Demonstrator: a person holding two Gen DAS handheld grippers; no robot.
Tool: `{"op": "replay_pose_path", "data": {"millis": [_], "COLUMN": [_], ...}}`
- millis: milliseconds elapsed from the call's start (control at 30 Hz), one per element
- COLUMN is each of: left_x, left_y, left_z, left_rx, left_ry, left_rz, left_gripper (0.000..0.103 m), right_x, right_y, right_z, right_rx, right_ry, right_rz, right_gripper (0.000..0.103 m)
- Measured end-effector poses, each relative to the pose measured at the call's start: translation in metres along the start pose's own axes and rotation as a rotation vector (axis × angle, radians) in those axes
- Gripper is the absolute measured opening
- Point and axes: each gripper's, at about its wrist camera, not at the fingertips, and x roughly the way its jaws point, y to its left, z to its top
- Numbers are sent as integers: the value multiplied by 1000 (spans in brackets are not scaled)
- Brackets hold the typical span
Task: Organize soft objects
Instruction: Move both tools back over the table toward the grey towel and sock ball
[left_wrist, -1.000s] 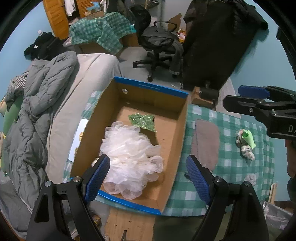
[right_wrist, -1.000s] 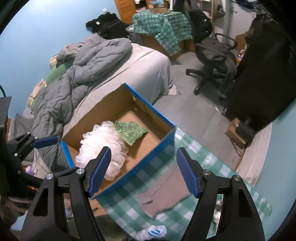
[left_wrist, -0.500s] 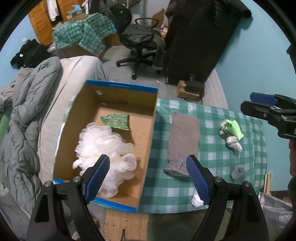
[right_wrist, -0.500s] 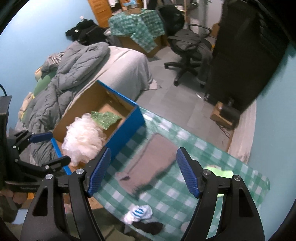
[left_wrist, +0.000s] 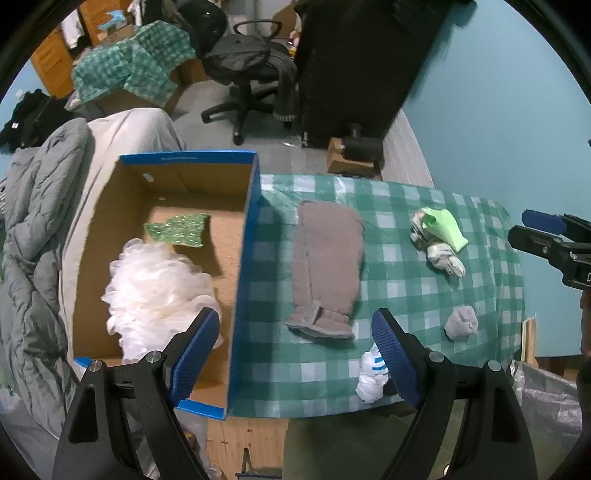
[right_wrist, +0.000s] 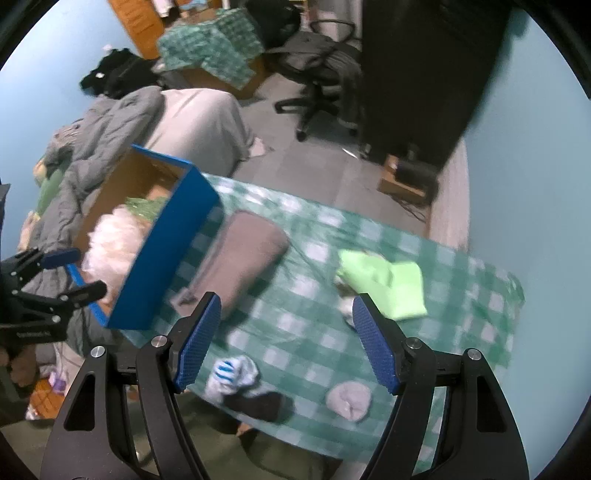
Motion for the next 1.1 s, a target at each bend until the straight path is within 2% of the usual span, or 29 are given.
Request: {"op": "replay_pose_path", "data": {"millis": [500,1100], "left_x": [35,101], "left_y": [-35,-56], "left_z": [4,6], "left_rx": [81,111], "left_ry": [76,179], "left_rz": [-25,-21], "left_gripper": [86,86], "right_x": [3,76], "right_y": [-55,-84], "right_z": [-51,-115], "right_rx": [163,282], "right_ry": [39,163], "right_rz": [-46,-49], "right_gripper": [75,75]}}
